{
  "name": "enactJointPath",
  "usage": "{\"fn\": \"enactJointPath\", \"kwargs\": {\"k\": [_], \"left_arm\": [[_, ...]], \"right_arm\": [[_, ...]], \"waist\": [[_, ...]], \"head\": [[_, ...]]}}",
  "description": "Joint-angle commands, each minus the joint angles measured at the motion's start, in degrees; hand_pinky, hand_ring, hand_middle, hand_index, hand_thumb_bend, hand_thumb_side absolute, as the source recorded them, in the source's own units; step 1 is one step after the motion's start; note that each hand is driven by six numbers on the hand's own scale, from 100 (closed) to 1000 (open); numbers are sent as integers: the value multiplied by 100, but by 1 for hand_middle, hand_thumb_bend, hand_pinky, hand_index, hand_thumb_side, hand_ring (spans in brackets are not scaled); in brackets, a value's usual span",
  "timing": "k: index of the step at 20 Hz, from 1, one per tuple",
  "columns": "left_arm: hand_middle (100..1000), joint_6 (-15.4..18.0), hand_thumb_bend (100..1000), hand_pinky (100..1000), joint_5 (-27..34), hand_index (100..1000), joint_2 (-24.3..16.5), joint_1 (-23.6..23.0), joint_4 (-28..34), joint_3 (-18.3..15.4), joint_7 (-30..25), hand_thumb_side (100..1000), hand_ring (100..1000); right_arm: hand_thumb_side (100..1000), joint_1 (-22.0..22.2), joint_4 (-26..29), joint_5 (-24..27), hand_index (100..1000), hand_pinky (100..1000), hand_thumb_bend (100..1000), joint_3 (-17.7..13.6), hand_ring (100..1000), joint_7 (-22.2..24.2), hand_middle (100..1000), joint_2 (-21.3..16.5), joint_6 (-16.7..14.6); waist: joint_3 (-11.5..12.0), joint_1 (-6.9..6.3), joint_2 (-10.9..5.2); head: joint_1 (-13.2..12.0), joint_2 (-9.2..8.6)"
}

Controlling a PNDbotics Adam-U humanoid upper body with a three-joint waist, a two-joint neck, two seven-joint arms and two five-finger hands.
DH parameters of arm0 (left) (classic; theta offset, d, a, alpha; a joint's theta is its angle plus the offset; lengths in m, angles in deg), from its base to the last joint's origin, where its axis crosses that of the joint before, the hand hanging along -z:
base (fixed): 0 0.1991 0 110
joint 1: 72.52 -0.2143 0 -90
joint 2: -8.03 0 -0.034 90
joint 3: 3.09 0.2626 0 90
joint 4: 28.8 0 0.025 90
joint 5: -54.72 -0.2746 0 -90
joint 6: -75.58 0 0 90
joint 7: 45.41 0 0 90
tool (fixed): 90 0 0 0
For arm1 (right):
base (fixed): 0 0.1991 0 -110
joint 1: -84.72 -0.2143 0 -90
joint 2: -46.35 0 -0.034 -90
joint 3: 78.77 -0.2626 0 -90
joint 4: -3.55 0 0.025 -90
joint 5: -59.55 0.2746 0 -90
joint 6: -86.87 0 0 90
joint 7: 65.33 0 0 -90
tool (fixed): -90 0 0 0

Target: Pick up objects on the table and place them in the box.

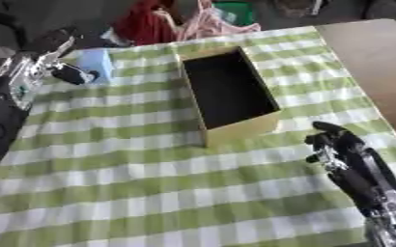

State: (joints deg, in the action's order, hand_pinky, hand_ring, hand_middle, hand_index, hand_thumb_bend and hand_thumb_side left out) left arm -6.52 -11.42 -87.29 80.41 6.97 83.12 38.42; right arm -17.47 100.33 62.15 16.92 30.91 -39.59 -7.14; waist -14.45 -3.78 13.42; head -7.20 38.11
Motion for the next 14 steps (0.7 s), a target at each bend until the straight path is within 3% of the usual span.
{"fn": "enactJointPath", "kwargs": {"k": [1, 14], "left_arm": [[925, -19, 384, 839, 56, 899, -219, 78, 77, -49, 50, 205, 863], [920, -170, 355, 837, -1, 896, -208, 14, 10, -43, 557, 208, 861]], "right_arm": [[550, -80, 107, -23, 851, 590, 100, -23, 806, 17, 613, -82, -15], [554, -110, 124, -33, 852, 591, 100, -29, 807, 27, 614, -90, -22]], "waist": [[-16, 19, -68], [-117, -9, 42]], "head": [[11, -67], [27, -125]]}}
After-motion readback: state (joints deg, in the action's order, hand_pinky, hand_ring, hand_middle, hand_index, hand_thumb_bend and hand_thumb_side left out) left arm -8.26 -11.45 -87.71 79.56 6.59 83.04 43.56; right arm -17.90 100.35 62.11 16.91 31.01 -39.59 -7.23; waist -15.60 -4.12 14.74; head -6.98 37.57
